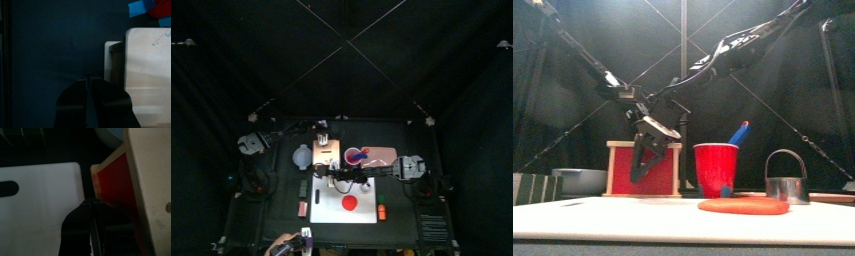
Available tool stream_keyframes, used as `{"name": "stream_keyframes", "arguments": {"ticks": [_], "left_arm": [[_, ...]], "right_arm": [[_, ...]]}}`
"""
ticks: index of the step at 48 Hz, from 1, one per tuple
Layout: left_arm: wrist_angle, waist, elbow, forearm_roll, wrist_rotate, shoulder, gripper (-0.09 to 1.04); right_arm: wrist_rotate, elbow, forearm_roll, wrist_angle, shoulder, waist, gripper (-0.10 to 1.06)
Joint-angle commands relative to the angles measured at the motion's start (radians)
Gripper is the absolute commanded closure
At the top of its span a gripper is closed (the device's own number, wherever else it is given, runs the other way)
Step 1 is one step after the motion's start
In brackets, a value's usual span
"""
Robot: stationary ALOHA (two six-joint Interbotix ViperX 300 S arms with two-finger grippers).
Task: Get the cutter from the drawer then cut the dough then place the extra dough in the bowl
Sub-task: Cut the dough
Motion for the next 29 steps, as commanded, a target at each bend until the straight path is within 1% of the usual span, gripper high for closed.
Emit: {"name": "stream_keyframes", "arguments": {"ticks": [1,13,22,29], "left_arm": [[-0.003,-0.005,-0.031,0.0,-0.005,-0.011,0.44],[-0.044,0.005,-0.031,-0.006,-0.015,-0.029,0.44],[-0.155,0.018,-0.032,-0.041,-0.026,-0.075,0.44],[-0.268,0.015,0.002,-0.06,-0.051,-0.147,0.44]], "right_arm": [[0.002,-0.028,-0.006,-0.003,-0.015,-0.028,0.82],[0.003,-0.023,0.009,0.009,-0.035,-0.017,0.83],[0.008,-0.017,0.035,0.037,-0.087,0.037,0.83],[0.018,0.023,0.054,0.046,-0.143,0.063,0.83]]}}
